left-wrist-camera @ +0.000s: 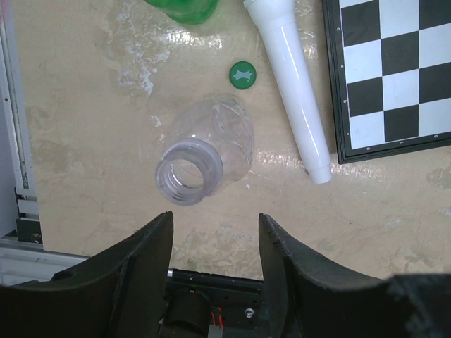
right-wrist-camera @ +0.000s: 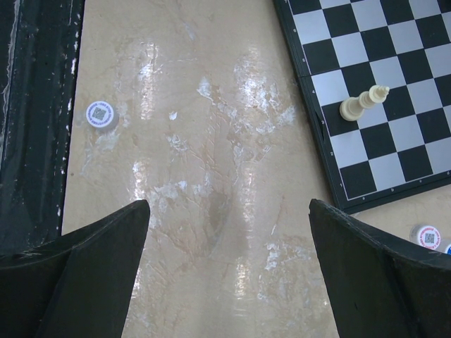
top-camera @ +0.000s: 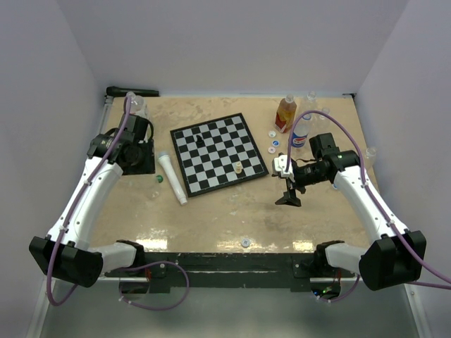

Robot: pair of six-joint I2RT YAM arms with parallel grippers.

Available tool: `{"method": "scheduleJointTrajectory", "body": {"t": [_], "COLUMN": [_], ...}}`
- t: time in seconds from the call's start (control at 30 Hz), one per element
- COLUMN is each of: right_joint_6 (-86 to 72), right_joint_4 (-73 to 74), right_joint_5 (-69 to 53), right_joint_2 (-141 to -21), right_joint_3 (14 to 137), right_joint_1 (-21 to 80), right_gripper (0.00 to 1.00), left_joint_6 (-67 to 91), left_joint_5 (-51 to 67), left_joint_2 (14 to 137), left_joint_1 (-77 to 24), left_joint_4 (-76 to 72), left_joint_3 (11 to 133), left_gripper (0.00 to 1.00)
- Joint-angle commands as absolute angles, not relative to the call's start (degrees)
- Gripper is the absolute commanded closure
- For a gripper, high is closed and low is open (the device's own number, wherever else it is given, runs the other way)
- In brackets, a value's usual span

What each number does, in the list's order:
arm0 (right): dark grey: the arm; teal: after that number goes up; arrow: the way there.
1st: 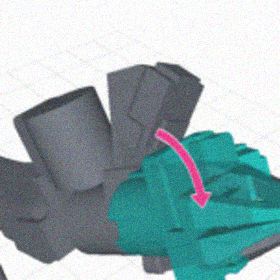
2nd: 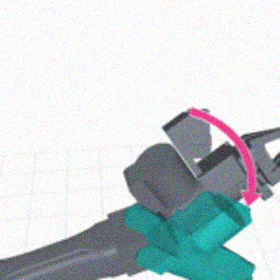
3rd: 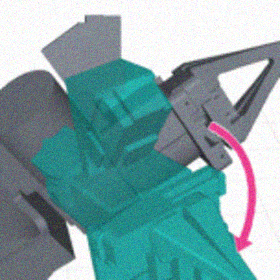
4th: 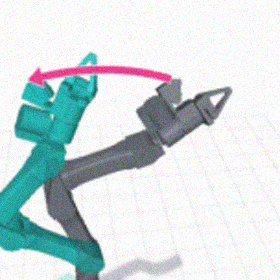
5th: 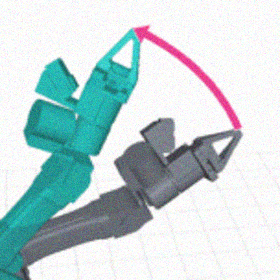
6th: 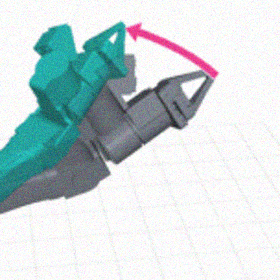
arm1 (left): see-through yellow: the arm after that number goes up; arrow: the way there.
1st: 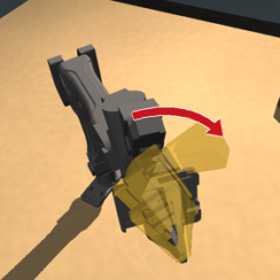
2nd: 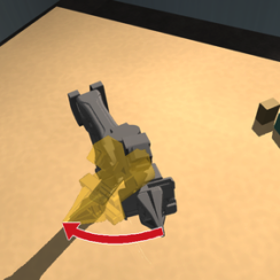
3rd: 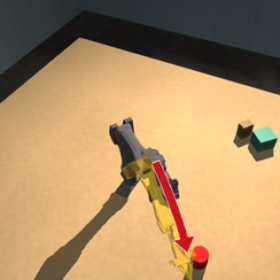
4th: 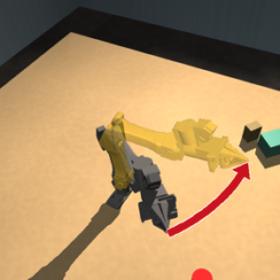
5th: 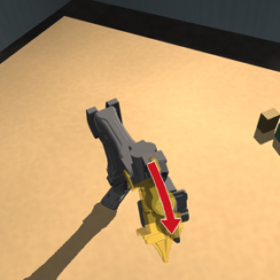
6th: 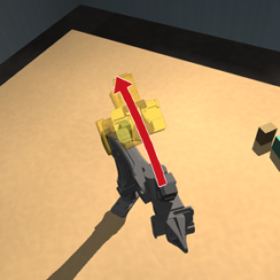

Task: Unscrew the bottle caps
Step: Move the bottle cap to the center of the board.

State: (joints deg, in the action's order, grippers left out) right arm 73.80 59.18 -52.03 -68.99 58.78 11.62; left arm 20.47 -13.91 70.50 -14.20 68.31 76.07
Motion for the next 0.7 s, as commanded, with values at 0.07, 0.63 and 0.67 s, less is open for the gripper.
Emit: {"method": "scheduleJointTrajectory", "body": {"t": [0.07,0.63,0.67], "right_joint_6": [74.88,73.31,72.78], "right_joint_4": [59.85,57.31,56.87], "right_joint_5": [-53.35,-52.91,-52.82], "right_joint_2": [-68.82,-69.35,-69.35], "right_joint_3": [58.62,57.57,57.57], "right_joint_1": [11.87,11.87,11.78], "right_gripper": [0.02,0.02,0.02], "left_joint_6": [21.0,23.46,23.9], "left_joint_5": [-14.06,11.01,9.25], "left_joint_2": [69.26,64.06,65.64], "left_joint_1": [-13.71,-40.56,-45.13], "left_joint_4": [68.2,49.67,48.35], "left_joint_3": [78.84,76.13,74.11], "left_gripper": [0.44,0.41,0.41]}}
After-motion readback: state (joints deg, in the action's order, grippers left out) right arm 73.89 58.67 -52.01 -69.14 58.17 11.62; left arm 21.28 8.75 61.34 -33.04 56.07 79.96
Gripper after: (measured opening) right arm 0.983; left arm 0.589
